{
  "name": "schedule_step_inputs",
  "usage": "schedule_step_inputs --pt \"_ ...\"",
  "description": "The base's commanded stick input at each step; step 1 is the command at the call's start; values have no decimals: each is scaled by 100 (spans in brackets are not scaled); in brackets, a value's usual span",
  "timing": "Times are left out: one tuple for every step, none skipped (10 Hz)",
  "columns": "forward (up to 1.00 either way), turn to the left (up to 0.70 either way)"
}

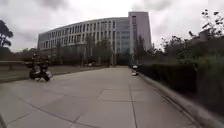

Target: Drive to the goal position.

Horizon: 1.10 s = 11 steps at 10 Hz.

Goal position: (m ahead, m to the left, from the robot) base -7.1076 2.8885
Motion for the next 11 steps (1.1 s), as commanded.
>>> schedule_step_inputs --pt "0 70" --pt "0 70" --pt "0 70" --pt "0 70" --pt "0 70" --pt "0 70" --pt "0 70" --pt "0 70" --pt "0 70" --pt "0 70" --pt "0 70"
